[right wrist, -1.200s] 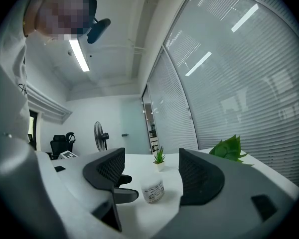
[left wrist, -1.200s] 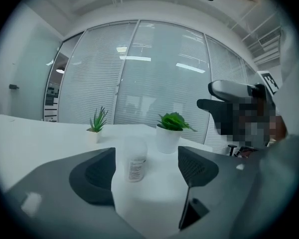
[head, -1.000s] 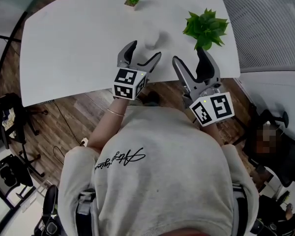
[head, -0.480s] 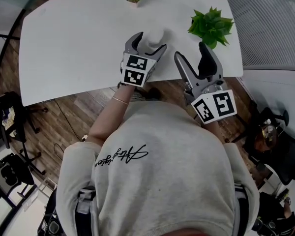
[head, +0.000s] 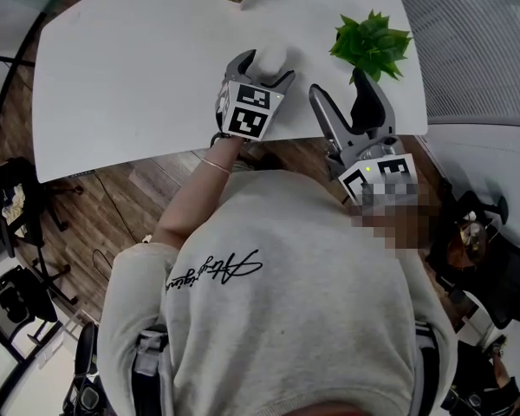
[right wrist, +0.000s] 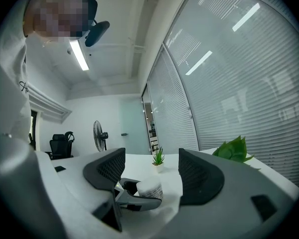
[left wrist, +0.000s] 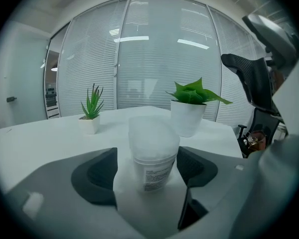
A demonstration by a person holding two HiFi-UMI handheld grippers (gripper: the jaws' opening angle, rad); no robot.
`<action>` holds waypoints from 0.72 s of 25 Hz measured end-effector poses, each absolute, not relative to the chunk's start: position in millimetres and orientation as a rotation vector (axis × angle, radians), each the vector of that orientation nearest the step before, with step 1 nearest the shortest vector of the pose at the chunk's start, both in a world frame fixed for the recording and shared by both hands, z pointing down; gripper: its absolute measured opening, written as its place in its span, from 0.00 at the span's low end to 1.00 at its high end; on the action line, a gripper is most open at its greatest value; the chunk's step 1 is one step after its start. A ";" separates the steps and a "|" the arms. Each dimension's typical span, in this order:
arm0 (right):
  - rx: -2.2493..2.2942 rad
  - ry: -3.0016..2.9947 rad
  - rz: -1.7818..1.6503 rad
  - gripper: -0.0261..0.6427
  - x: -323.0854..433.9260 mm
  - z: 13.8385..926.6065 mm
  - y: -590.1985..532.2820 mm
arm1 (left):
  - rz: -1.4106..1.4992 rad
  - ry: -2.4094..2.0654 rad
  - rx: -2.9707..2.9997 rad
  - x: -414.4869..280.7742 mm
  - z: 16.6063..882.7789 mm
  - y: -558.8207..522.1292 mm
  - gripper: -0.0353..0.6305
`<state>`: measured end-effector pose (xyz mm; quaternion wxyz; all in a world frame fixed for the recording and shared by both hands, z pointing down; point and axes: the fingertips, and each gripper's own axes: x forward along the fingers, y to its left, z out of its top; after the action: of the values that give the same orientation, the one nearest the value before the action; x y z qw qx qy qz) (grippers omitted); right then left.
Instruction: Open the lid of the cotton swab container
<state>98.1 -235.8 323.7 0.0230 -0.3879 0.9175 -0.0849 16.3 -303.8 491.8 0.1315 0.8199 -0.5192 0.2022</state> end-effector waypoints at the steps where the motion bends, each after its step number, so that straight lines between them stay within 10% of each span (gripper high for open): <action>1: -1.200 2.840 -0.266 0.51 98.2 324.1 -236.0 | 0.592 -1.511 2.379 15.9 492.1 -304.3 0.59; 18: -1.191 2.829 -0.285 0.51 91.5 327.9 -233.3 | 0.618 -1.527 2.384 8.2 490.5 -305.2 0.33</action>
<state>91.5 -233.3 327.9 0.0294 -0.3861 0.9173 -0.0925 8.2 -305.2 490.5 0.1217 0.8167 -0.5230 0.2116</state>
